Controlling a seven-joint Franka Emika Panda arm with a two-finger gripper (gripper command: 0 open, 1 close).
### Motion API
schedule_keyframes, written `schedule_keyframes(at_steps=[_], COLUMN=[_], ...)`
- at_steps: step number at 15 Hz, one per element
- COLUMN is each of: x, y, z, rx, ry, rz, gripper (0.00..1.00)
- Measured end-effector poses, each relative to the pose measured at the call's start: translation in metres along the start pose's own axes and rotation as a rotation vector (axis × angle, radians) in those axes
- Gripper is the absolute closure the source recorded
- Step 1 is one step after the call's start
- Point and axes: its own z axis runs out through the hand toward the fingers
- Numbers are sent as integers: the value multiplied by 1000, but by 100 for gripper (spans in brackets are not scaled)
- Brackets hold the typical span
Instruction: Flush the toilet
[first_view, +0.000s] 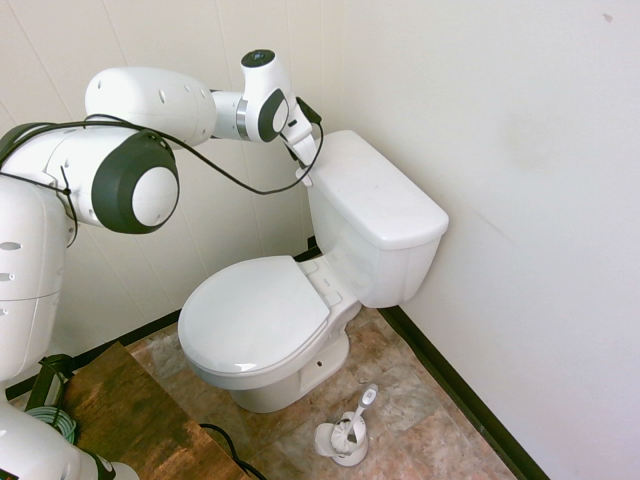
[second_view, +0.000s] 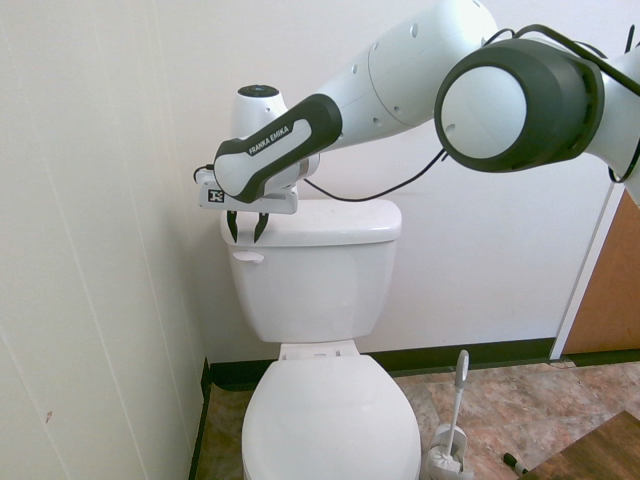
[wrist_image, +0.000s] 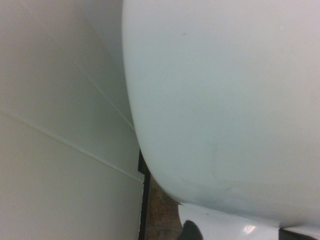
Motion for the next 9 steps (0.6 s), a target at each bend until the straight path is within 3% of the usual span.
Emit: schedule_keyframes(at_steps=[9], x=[0], y=[2], z=[7], rx=[-3], ry=[-20], rz=[18], gripper=[100])
